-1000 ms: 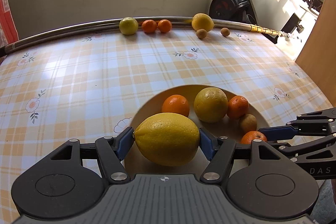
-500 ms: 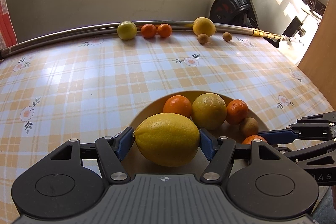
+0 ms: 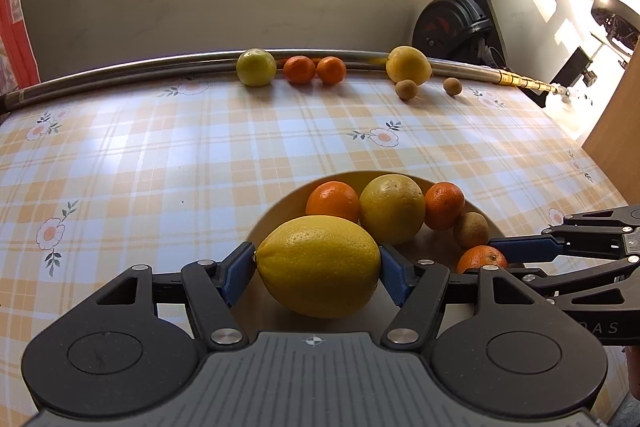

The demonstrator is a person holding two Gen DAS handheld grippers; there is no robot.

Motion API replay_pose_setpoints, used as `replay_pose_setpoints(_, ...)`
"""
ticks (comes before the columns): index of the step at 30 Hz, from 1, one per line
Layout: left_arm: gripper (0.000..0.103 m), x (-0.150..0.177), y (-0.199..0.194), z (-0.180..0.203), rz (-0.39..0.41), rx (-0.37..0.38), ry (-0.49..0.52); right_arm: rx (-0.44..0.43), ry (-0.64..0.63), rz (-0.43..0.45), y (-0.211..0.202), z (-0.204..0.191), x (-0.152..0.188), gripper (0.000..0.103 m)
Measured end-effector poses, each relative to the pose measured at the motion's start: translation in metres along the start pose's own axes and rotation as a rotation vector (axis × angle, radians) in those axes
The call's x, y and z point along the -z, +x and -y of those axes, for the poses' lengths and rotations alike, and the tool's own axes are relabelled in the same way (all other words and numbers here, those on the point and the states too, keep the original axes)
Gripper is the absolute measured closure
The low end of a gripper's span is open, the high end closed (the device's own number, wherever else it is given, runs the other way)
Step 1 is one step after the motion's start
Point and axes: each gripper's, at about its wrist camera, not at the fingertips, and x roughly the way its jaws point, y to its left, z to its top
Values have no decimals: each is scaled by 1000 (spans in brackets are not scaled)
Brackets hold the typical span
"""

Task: Organize fruits
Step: 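Lower both fruits into the cream plate and open both tools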

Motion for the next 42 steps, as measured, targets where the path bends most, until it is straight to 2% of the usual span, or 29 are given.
replay_pose_setpoints(9,34,4,-7,-1,-12,-2,-8,1,-10,-9,-1,-1,1,63)
replay_pose_setpoints(22,33,7,-30,3,25,-9,12,8,-11,16,-15,-6,3,62)
replay_pose_setpoints(35,33,3,-46,4,39,11,13,21,-4,93,-40,-5,-5,62)
replay_pose_setpoints(42,33,-9,-71,-5,84,17,1,34,22,162,-59,6,-18,62)
